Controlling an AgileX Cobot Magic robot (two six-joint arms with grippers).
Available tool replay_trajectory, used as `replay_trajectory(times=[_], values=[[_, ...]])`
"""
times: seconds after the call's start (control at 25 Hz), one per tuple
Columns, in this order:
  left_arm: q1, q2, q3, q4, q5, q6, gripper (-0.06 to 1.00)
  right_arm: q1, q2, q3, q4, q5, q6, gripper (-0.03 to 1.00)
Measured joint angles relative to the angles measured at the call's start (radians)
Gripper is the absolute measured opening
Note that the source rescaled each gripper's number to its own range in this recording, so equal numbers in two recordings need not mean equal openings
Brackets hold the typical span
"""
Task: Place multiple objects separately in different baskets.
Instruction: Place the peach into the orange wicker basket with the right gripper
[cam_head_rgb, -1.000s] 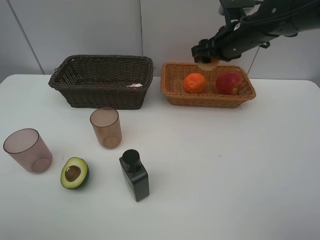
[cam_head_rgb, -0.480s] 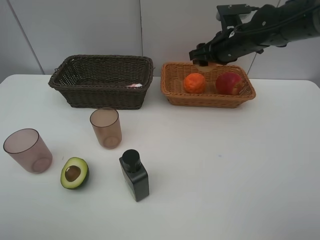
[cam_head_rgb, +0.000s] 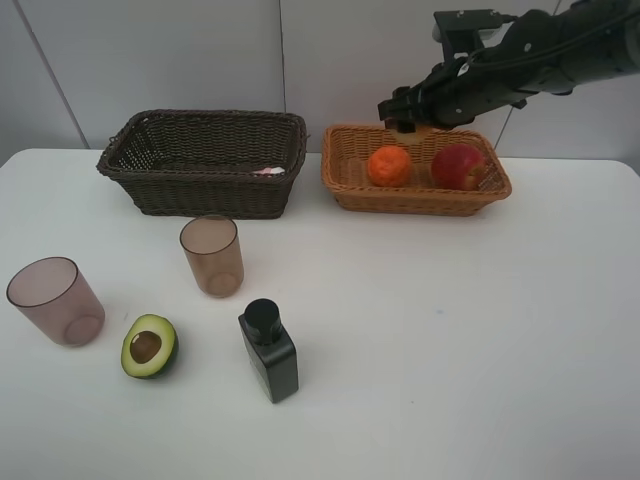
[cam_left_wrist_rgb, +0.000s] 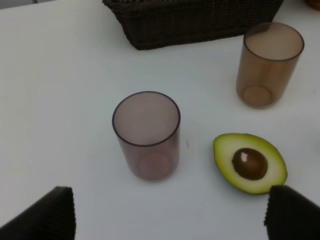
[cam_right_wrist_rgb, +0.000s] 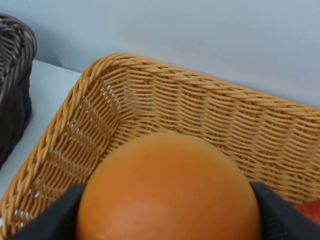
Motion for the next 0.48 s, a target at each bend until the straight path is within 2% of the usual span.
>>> replay_trajectory(times=[0.12, 0.2, 0.28, 0.32, 0.48], values=[[0.000, 0.000, 0.000, 0.000, 0.000, 0.000, 1.00, 0.000, 0.000, 0.000, 0.000, -0.001, -0.018, 0.52], [0.000, 0.000, 0.000, 0.000, 0.000, 0.000, 1.00, 0.000, 0.000, 0.000, 0.000, -0.001, -0.054, 0.67], [0.000, 0.000, 0.000, 0.000, 0.000, 0.000, 1.00, 0.000, 0.000, 0.000, 0.000, -0.001, -0.085, 0.86], [0.000, 0.000, 0.000, 0.000, 0.000, 0.000, 1.00, 0.000, 0.000, 0.000, 0.000, -0.001, -0.093, 0.91], [0.000, 0.000, 0.000, 0.000, 0.000, 0.000, 1.00, 0.000, 0.000, 0.000, 0.000, -0.001, -0.106, 0.98]])
